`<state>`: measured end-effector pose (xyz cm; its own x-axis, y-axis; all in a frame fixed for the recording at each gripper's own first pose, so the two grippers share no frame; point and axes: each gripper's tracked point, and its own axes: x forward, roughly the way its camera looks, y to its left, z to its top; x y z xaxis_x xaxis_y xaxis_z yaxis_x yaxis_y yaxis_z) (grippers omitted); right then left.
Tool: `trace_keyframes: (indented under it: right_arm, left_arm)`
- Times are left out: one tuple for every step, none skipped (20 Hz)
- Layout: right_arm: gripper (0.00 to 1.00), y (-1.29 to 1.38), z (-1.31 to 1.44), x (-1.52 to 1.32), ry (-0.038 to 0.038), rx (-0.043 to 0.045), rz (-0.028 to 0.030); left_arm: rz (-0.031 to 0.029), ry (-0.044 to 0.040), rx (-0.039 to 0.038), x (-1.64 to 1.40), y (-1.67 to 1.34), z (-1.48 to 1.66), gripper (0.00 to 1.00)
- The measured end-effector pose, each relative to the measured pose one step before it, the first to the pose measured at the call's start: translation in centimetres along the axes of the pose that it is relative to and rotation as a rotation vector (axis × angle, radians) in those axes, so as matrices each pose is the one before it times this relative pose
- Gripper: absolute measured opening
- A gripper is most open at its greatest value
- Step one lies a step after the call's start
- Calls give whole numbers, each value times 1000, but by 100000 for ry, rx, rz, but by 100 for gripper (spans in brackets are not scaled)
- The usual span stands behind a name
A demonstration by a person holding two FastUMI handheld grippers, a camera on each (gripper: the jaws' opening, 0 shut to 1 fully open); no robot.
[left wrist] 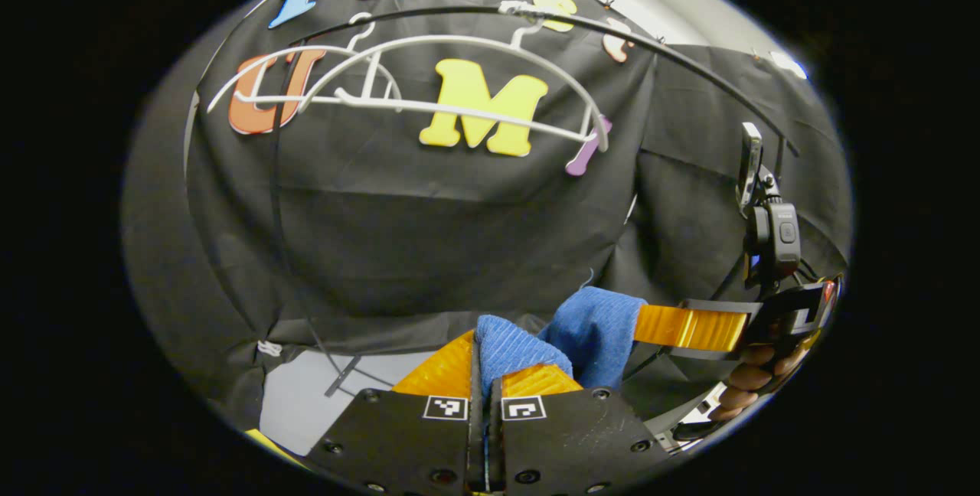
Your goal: Grasp the clothes on the hanger with both hands and then place them into the laundry hamper below.
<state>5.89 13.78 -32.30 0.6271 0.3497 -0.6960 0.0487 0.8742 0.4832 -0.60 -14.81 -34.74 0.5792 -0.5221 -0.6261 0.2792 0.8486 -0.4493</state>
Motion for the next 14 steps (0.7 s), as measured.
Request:
trace_keyframes:
  right_arm:
    - [8, -1297, -944, 828, 3223, 1340, -944]
    - [8, -1164, -997, 1082, 3644, 1219, -1007]
    - [8, -941, -1189, 1222, 3335, 574, -1355]
    - [8, -694, -1045, 1063, 3138, 382, -1127]
    - [8, -613, -846, 1113, 2927, 27, -724]
    - [8, -538, -614, 1088, 2638, -302, -695]
    - [8, -711, -753, 944, 2366, -932, -1187]
    - [8, -741, -679, 1140, 2122, -1375, -2667]
    - [8, -887, -721, 995, 2235, -1593, -3236]
    - [5, -1055, -667, 1210, 3209, -1757, -3761]
    - [8, -757, -1298, 1271, 3857, -1681, -2936]
    - [8, -440, -1191, 1007, 4200, -1595, -2619]
    - [5, -736, -1058, 1322, 3921, -1545, -3194]
    - [8, -704, -890, 1467, 3763, -1778, -3295]
  left_arm:
    - [1984, 2736, -759, 767, 460, -1385, 2]
    - [1766, 3016, -529, 743, 576, -1316, 2]
    - [1575, 2943, -492, 671, 513, -1428, 2]
    - [1202, 2714, -304, 562, 442, -1186, 2]
    - [871, 2622, -470, 690, 250, -1031, 2]
    - [801, 2081, -399, 613, 75, -835, 2]
    - [910, 2255, 15, 569, 207, -842, 2]
    - [1160, 2470, 496, 560, 288, -933, 2]
    - [1602, 2806, 1211, 599, 346, -885, 2]
    - [1846, 2632, 1694, 428, 431, -714, 2]
    - [1184, 2801, 1330, 490, -56, -647, 2]
    - [957, 2833, 914, 688, -14, -900, 2]
    - [1277, 2374, 597, 538, -19, -739, 2]
    - [1308, 3389, 312, 116, -168, -642, 2]
